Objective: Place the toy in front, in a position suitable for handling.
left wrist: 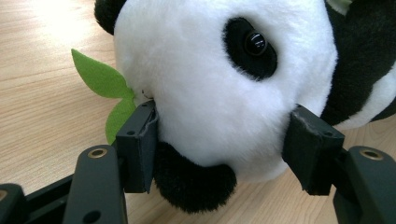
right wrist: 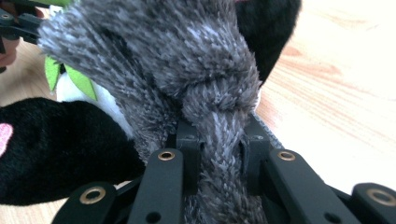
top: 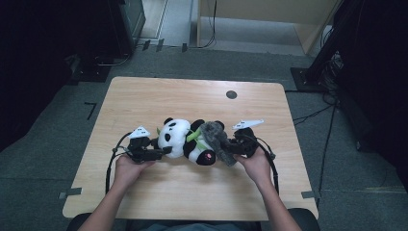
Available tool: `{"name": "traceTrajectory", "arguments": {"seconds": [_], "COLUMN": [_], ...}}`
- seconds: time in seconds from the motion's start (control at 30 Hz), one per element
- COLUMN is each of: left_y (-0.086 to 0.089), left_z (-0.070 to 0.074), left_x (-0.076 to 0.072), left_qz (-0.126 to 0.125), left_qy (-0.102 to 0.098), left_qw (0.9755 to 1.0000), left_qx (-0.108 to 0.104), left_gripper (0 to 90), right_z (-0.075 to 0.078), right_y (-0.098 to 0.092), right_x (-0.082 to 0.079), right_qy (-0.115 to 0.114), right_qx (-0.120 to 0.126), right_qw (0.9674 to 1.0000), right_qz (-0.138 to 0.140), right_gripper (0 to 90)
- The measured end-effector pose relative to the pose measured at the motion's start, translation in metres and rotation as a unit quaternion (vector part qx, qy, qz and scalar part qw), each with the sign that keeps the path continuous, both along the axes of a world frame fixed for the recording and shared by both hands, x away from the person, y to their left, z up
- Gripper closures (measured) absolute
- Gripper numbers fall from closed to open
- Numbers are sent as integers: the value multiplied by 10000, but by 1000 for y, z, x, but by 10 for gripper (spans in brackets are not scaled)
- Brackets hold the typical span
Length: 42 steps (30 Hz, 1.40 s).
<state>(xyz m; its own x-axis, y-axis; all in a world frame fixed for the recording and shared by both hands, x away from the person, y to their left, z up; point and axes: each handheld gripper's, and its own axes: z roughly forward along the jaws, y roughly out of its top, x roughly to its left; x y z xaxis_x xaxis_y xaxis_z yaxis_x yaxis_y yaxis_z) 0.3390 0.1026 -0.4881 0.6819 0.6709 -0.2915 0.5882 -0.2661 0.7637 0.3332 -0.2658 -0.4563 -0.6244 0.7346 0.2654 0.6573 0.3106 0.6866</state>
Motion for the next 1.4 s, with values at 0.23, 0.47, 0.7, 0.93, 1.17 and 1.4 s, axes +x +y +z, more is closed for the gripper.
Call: {"name": "traceTrajectory", "arguments": {"seconds": [0.23, 0.47, 0.7, 0.93, 1.17, 1.4], "left_y": [1, 1, 2, 2, 2, 1], "left_z": [0, 0, 0, -1, -1, -1], "left_x": [1, 4, 5, 5, 4, 4], "left_qz": [-12, -1, -11, 1, -1, 21], "left_qy": [21, 89, 91, 53, 43, -28], "left_qw": [10000, 9999, 9999, 9999, 9999, 9999], "left_qx": [-35, -97, -98, -131, -113, -129], "left_gripper": [347, 347, 347, 347, 349, 347], "right_z": [-12, -21, -22, -8, 17, 61], "right_y": [-7, -14, -18, -39, -38, -18], "right_x": [2, 5, 8, 7, -2, -14], "right_qy": [189, 341, 342, 250, 83, -203], "right_qx": [-42, -100, -310, -312, 29, 207], "right_qw": [9998, 9993, 9986, 9975, 9984, 9987], "right_qz": [-73, -150, -250, -590, -560, -421], "right_gripper": [752, 750, 745, 752, 757, 745]}}
